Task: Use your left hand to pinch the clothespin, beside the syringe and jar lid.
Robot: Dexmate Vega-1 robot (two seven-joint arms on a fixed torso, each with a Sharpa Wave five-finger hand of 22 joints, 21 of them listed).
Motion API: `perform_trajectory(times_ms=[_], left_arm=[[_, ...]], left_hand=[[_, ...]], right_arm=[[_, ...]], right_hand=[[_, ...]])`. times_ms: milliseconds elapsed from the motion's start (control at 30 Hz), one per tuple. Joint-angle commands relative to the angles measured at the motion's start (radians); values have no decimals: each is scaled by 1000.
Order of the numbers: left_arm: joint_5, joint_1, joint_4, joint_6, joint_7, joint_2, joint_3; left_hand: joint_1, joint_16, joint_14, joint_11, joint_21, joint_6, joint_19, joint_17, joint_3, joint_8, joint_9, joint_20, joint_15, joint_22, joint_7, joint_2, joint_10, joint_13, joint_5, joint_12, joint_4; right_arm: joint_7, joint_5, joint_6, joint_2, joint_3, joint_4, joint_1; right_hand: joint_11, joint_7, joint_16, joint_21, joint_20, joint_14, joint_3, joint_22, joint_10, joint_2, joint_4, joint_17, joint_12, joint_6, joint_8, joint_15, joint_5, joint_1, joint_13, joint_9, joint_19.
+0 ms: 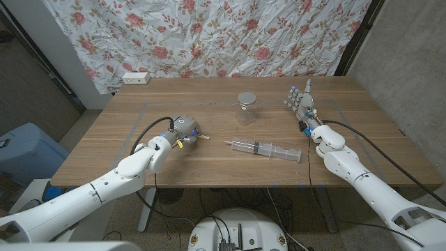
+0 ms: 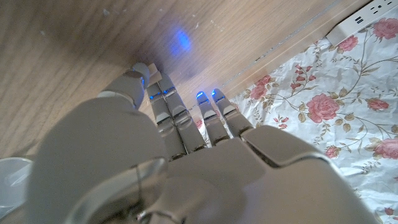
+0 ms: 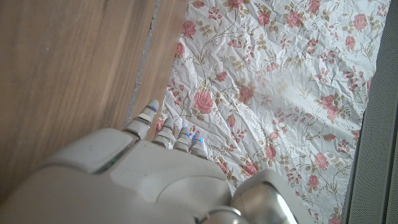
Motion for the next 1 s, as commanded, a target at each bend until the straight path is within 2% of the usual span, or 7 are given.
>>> perform_trajectory(times_ms=[33, 667, 1000], left_arm=[[-4, 1, 6, 2, 6, 2, 3], [-8, 0, 15, 4, 15, 2, 8], [-16, -16, 18, -14, 13, 3, 6]], left_hand=[[17, 7, 21, 0, 7, 45, 21, 2, -7, 10, 5, -2, -125, 2, 3, 1, 32, 3, -4, 6, 1], [30, 6, 58, 0, 7, 111, 51, 3, -16, 11, 6, -8, -137, 3, -1, 17, 99, 4, -4, 9, 3], [33, 5, 66, -3, 6, 110, 55, 3, -20, 4, 7, -7, -139, 3, -3, 20, 100, 4, -4, 4, 3]], right_arm=[[1, 0, 0, 0, 0, 1, 1], [1, 0, 1, 1, 0, 3, 1], [2, 0, 2, 1, 0, 4, 1]], right_hand=[[-6, -7, 6, 4, -1, -10, -5, 5, 0, 72, 0, 3, 7, -3, 6, -35, 5, 0, 3, 2, 4], [-7, -7, 5, 4, 0, -10, -5, 5, 1, 72, 0, 3, 7, -3, 6, -35, 5, 0, 3, 2, 4], [-8, -7, 6, 4, 0, -10, -5, 5, 1, 72, 0, 3, 7, -3, 6, -36, 5, 0, 3, 2, 4]])
